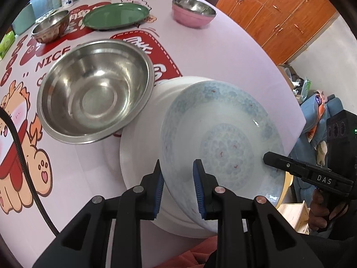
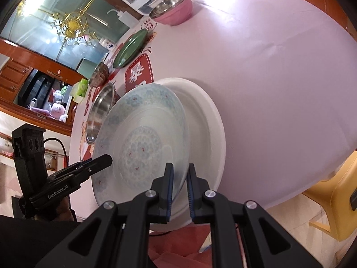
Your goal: Organize plates and bowls
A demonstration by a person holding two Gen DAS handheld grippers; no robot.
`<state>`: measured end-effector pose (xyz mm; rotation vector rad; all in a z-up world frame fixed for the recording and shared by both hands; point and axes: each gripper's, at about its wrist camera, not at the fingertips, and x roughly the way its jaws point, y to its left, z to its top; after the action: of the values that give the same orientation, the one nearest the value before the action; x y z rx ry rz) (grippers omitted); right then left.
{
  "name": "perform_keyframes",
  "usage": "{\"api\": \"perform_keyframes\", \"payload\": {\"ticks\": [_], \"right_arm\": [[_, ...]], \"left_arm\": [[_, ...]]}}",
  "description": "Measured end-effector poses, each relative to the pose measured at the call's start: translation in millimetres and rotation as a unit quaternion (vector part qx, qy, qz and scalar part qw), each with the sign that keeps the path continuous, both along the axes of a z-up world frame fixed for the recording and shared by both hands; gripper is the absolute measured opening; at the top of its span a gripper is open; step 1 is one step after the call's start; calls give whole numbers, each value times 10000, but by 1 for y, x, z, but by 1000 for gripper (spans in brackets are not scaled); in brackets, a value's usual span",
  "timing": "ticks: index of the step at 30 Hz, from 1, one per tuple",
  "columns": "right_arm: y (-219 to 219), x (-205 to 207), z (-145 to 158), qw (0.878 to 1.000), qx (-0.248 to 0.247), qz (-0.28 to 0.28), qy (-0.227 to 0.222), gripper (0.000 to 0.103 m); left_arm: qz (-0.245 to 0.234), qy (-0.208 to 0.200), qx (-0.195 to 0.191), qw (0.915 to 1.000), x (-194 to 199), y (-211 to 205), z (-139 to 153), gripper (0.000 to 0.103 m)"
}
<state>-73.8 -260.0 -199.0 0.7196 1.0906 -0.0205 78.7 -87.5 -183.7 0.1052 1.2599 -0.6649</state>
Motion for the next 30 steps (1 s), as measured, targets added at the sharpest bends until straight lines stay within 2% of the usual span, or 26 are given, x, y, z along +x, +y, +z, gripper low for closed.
{"api": "perform_keyframes", "payload": {"ticks": [11,19,26,30], "right_arm": [[8,13,-13,9990,-249,218,287,11],[10,18,-12,9983,-411,259,324,12],[21,24,-9,9948,-843,439,371,16],[22,24,-9,9940,-929,437,388,16]], "left_arm": [[47,155,257,9995,4,-1,-19,23],[39,228,389,9990,5,-8,-26,23],[72,310,460,9984,7,-13,-32,24],[51,316,475,9984,10,-14,-33,25]]}}
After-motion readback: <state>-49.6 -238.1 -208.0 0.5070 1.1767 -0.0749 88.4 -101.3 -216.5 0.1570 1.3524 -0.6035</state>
